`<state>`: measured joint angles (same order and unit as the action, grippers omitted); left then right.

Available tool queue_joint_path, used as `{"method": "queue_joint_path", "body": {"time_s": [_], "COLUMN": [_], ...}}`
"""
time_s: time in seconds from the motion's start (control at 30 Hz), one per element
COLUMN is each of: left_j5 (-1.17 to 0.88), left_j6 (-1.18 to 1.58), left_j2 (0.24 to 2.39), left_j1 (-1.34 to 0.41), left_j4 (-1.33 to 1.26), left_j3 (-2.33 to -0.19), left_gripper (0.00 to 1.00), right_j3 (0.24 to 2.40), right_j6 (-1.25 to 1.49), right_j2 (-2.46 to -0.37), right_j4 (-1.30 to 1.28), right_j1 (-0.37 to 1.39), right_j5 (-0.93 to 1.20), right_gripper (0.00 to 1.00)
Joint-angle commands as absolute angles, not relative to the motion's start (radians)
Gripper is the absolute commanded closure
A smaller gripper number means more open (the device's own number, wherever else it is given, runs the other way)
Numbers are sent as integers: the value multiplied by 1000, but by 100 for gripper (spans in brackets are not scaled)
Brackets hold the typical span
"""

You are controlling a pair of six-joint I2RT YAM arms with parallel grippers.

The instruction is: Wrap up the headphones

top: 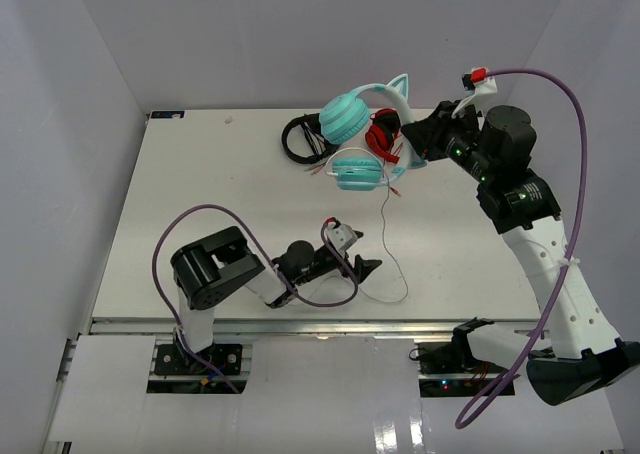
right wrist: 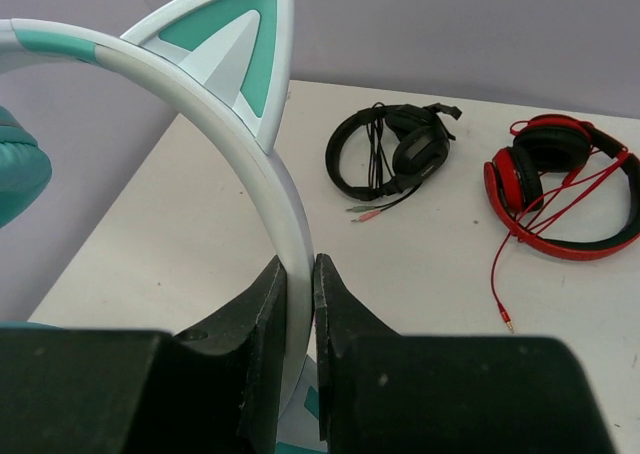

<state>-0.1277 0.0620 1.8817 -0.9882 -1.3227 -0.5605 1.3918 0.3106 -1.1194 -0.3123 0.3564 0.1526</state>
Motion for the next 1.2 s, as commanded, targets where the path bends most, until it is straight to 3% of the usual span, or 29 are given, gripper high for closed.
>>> {"method": "queue_joint_path", "body": {"time_s": [0.0,0.3,0.57,0.73,0.9,1.17], "left_j5": [-207,-361,-34,-298,-523,-553], "left_j6": [207,367,162,238,384,452], "left_j2": [1952,2033,1776,1705,1826,1974], "left_j1": [-983,-983,-978,-925,-924,-948], "left_j4": [-1657,-1793,-1571,-1522,-1515,-1601], "left_j3": [-611,-661,-475,-437,-578,-710], "left_gripper": [2,7,2,2,2,2], "right_j3": [1446,1431,1417,1399,1393,1393], "right_j6": [412,402,384,383,388,393], "right_j2": [-1094,-1089,-1083,-1088,-1090,-1086], "right_j4": [-244,-241,-232,-219,-216,-216], "right_j1": [333,316,305,302,297,292], "right_j5": [244,238,237,242,250,264], "right_gripper": [92,92,92,92,92,92]}}
